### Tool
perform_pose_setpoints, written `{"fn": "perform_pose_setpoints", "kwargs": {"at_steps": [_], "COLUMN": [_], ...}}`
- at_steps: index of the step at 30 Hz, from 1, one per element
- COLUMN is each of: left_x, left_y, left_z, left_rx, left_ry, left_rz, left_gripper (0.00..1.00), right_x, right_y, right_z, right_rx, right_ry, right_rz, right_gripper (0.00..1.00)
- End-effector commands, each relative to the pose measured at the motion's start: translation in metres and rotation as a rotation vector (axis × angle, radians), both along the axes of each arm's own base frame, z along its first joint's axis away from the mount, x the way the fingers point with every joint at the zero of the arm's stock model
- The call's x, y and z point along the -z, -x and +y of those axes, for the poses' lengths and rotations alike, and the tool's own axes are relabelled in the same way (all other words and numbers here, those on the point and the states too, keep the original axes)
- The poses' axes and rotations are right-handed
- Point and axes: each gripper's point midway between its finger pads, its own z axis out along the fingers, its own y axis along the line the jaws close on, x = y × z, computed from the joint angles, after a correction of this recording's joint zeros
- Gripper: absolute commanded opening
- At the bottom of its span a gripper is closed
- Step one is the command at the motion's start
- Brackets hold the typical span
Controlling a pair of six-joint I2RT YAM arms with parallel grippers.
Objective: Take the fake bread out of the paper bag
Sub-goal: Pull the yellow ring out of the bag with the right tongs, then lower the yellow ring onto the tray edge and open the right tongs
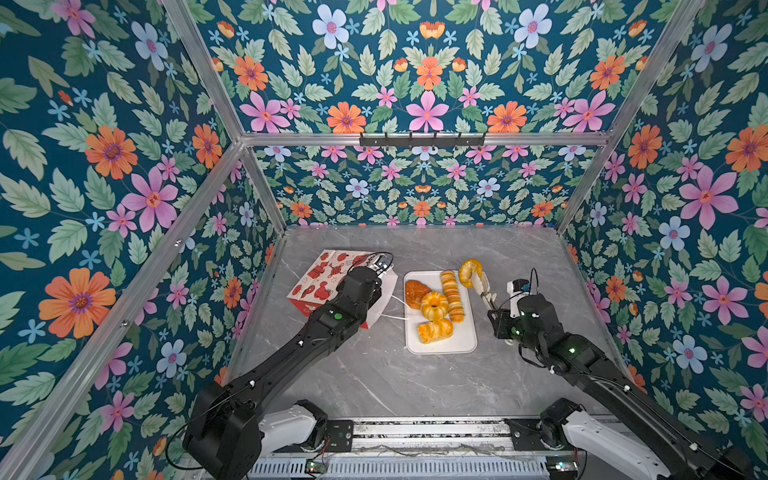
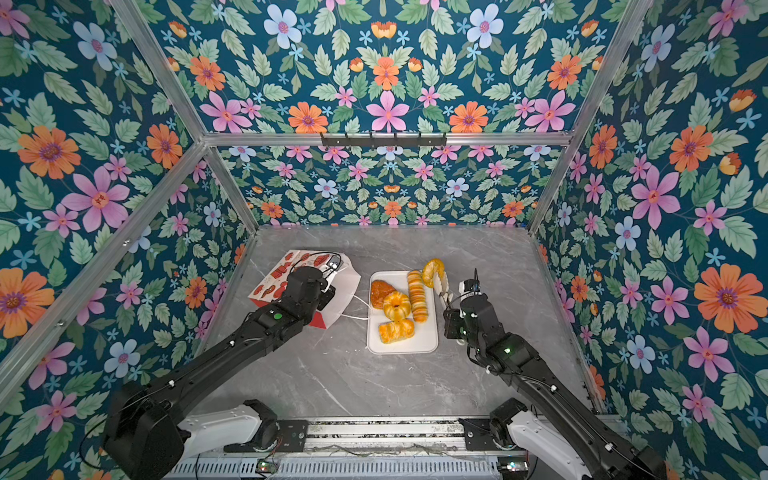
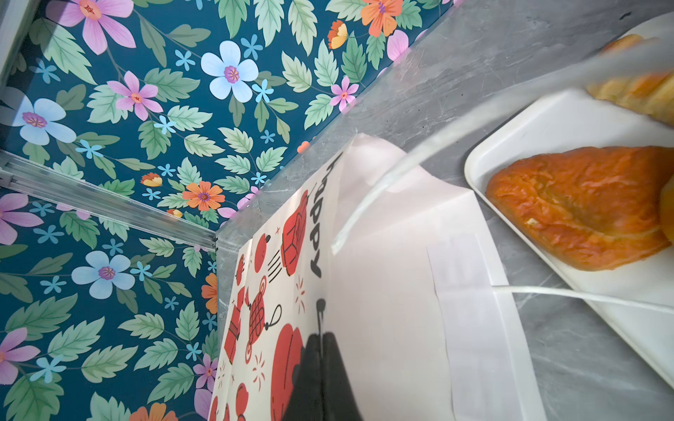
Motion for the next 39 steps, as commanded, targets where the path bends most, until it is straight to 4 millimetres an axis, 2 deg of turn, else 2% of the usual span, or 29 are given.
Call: {"fn": "perform_pose_setpoints", "kwargs": {"at_steps": [1,9,23,25,29,34,39], "left_x": [-0.002,-0.004,0.002,0.003,0.004,0.004,0.003], "left_y": [-0.001,0.000,-0.001,-0.001,-0.002,-0.002,-0.002], "left_z": [0.001,0.002,0.000,0.000,0.000,-0.001,0.000], "left_rx": [-0.012,-0.013,-0.008,-0.008,-0.008,-0.009,-0.010], "left_ry": [0.018,0.018,0.011,0.010,0.009,0.009,0.009], "left_rz": [-0.012,-0.013,0.003,0.003,0.006,0.005,0.002], "left_gripper": [0.00,0.00,0.00,0.00,0.00,0.00,0.00], "right_x": [-0.020,0.000,0.037,0.039,0.033,0.021,0.023], "right_y": [-0.015,-0.025,-0.023,-0.023,-0.021,-0.006,0.032], "right_z": [0.020,0.037,0.042,0.039,0.020,0.002,-0.009], "right_rx": [-0.045,-0.076,-0.082,-0.069,-0.008,0.020,0.004], "right_ry": [-0.085,-0.136,-0.145,-0.139,-0.085,-0.045,-0.082], "right_rz": [-0.078,-0.039,0.053,0.050,0.003,-0.018,0.054], "right_gripper": [0.00,0.00,0.00,0.00,0.00,0.00,0.00]}}
